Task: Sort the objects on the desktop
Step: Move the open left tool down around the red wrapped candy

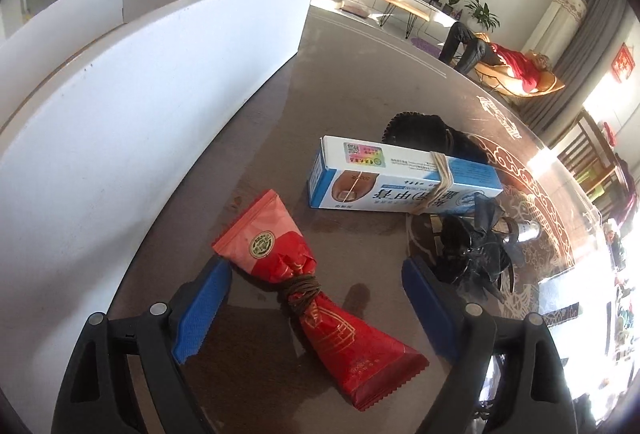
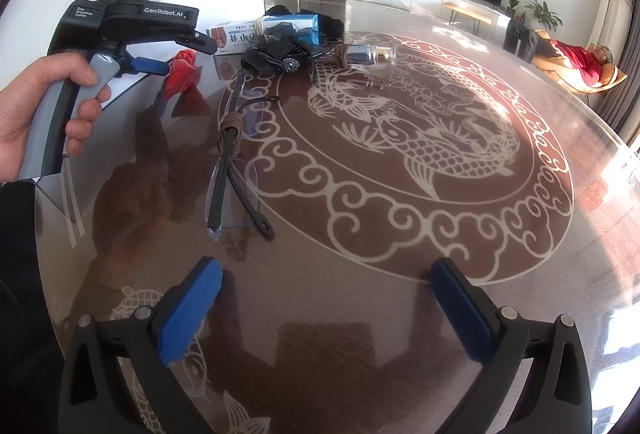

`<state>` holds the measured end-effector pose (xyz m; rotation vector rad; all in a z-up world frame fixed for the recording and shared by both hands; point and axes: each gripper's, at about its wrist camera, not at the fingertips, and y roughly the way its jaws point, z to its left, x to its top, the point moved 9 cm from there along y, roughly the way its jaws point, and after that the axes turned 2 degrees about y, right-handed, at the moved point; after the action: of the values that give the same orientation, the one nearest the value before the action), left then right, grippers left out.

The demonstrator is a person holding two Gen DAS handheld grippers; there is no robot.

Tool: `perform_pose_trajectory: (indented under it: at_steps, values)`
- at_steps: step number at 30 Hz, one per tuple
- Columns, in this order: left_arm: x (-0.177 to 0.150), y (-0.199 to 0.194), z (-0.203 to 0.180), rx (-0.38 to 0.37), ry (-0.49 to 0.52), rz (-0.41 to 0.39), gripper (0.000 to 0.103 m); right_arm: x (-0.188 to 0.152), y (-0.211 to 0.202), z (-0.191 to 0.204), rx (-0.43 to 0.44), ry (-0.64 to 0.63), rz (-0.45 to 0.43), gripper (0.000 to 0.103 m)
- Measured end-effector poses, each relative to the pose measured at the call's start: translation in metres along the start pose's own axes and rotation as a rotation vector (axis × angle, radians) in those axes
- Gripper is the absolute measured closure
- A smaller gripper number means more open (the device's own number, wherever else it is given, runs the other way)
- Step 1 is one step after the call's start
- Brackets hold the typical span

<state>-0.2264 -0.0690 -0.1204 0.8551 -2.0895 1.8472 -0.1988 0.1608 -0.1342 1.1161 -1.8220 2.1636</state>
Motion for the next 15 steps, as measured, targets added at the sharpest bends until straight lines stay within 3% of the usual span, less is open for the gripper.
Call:
perform_pose_trajectory:
  at_steps: [3, 5, 7, 8, 12, 15]
  values:
    - [-0.007, 0.006, -0.006, 0.038, 0.133, 0.004, 0.016, 0.001, 0.0, 0.0, 0.0, 0.0, 0.0, 0.0]
    - [-0.012, 0.004, -0.001, 0.081, 0.221, -0.027, 0.036, 0.0, 0.0, 0.0, 0.0, 0.0, 0.0, 0.0]
    - [-0.015, -0.003, 0.007, 0.059, 0.258, -0.061, 0.073, 0.001, -0.001, 0.0, 0.001, 0.001, 0.0, 0.0]
    - [-0.018, -0.008, 0.013, 0.043, 0.26, -0.061, 0.08, 0.001, -0.001, 0.001, 0.001, 0.001, 0.0, 0.0]
    - [-0.046, -0.032, 0.025, -0.099, 0.26, -0.034, 0.081, 0.001, -0.001, 0.001, 0.001, 0.001, 0.0, 0.0]
    - [-0.078, -0.052, 0.027, -0.132, 0.303, -0.02, 0.08, 0.001, -0.001, 0.0, 0.001, 0.001, 0.0, 0.0]
